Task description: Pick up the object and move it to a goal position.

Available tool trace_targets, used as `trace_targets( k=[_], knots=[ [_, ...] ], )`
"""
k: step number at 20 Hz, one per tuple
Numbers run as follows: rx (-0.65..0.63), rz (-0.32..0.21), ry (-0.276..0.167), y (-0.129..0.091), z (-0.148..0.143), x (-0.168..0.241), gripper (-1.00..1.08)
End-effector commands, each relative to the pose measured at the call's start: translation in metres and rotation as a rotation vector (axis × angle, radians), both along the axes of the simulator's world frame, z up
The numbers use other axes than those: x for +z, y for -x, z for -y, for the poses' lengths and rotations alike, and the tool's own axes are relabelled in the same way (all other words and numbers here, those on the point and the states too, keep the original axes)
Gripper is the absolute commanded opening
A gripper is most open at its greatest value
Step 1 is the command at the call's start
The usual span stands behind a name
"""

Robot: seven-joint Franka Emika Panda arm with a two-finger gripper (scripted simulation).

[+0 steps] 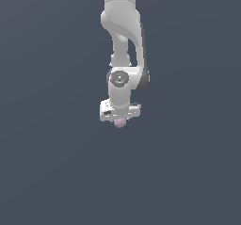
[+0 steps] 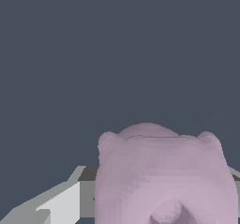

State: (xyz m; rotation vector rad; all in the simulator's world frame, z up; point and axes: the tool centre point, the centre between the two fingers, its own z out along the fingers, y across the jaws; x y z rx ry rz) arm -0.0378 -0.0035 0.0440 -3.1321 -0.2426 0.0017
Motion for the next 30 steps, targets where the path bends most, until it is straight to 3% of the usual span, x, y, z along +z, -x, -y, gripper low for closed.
trace_targets(
  k=[1, 11, 30],
  knots=[
    [0.0, 0.001, 0.0, -0.002, 0.0, 0.007, -1.0],
    [0.0, 0.001, 0.0, -0.014, -0.002, 0.071, -1.0],
    [0.0, 0.001, 0.0, -0.053, -0.008, 0.265, -1.0]
  ],
)
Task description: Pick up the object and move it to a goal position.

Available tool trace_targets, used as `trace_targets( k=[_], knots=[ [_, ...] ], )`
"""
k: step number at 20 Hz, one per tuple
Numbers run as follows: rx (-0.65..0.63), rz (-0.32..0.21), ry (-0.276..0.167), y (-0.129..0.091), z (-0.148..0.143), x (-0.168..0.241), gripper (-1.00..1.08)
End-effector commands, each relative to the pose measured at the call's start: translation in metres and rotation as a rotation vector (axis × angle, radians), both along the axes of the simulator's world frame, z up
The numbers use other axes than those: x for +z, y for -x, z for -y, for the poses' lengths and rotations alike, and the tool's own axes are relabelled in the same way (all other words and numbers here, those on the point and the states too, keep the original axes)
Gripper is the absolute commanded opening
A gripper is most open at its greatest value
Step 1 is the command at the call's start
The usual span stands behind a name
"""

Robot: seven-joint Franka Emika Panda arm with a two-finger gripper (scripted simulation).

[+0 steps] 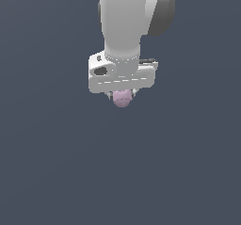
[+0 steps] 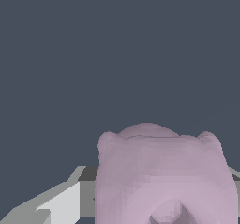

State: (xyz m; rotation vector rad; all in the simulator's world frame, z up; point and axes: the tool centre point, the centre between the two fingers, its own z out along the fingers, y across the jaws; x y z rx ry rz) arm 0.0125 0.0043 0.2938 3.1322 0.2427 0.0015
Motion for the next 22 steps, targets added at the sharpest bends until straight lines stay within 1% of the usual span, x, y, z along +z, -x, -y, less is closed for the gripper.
trace_targets(
  k=[1, 11, 22],
  knots=[
    [0.0, -0.001, 0.0, -0.005, -0.001, 0.025, -1.0],
    [0.0, -0.001, 0.0, -0.024, -0.003, 0.106, -1.0],
    [0.0, -0.001, 0.0, -0.04, -0.005, 0.165, -1.0]
  ],
)
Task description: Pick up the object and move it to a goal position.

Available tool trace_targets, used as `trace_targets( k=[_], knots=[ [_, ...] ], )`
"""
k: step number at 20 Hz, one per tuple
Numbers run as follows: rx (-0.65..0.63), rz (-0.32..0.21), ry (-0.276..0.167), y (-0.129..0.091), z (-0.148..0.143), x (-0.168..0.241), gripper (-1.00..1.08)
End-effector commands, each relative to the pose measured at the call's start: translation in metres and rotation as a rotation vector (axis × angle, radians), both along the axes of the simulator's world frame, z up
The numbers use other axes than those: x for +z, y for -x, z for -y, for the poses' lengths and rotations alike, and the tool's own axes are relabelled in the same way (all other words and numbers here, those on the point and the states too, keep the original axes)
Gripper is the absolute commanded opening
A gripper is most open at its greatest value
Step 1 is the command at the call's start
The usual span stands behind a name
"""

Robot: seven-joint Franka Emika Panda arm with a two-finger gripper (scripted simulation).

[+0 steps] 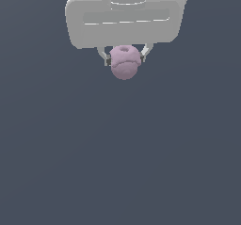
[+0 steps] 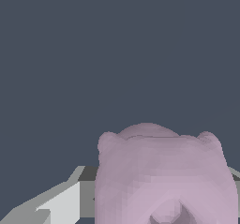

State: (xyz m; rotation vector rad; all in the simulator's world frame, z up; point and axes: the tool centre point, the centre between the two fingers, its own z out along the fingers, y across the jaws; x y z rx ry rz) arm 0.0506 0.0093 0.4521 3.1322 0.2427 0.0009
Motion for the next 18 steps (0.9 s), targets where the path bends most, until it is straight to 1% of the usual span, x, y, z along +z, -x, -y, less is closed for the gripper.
trace_targets(
  k=[1, 9, 18],
  knots=[
    [0.0, -0.001, 0.0, -0.003, 0.0, 0.01, -1.0],
    [0.0, -0.001, 0.0, -0.009, -0.001, 0.029, -1.0],
    [0.0, -0.001, 0.0, -0.011, -0.001, 0.035, -1.0]
  ],
)
